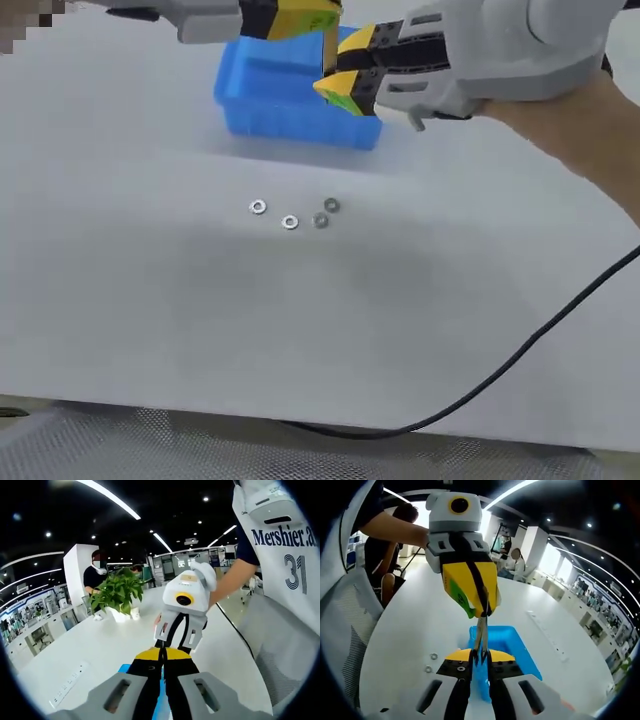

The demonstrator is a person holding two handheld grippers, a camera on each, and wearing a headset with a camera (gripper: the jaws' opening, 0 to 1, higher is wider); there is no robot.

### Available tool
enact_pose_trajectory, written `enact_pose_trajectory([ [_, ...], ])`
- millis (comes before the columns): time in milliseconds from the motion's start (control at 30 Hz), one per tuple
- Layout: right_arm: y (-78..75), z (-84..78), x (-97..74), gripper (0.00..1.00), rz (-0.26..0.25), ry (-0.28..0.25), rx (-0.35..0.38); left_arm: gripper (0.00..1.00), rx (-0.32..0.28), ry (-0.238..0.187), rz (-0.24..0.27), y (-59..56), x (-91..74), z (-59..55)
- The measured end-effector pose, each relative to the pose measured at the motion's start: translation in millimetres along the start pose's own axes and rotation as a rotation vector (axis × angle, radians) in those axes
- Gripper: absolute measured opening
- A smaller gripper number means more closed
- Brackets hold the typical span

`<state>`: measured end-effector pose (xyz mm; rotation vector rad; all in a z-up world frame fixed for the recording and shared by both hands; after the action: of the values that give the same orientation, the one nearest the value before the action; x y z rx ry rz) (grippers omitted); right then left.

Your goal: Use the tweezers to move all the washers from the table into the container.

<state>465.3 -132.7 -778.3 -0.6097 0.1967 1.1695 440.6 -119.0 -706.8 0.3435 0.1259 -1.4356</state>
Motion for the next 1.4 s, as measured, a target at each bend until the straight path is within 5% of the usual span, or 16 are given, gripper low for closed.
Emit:
enact_pose_trajectory([
  [467,54.3,-29.4,-13.7,0.12,0.081,0.070,0.063,0.03,-0.100,0.006,-0.027,-44.9,20.6,-29.7],
  [900,79.2,-35.7,-19.7,0.13,0.118,0.085,0.095,0.03,-0.133,0.033,-0.047,-63.5,27.0,-43.1],
  [1400,87.9,-43.6,-19.5,0.13,0.122,0.104,0.113,0.03,-0.138,0.046,-0.044,-70.9,28.2,-51.4],
])
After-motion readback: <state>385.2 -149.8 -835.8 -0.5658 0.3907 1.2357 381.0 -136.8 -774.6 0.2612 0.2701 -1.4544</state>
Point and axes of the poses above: the centre of the closed fingertips' face, and the gripper's own axes: x roughly forward along the fingers, y roughly to its left, z roughly out of its top, the point moved 2 cm from there along -x, roughly backward along the fingers, and after that the axes turned 9 degrees about -z, right-handed, at the moved point
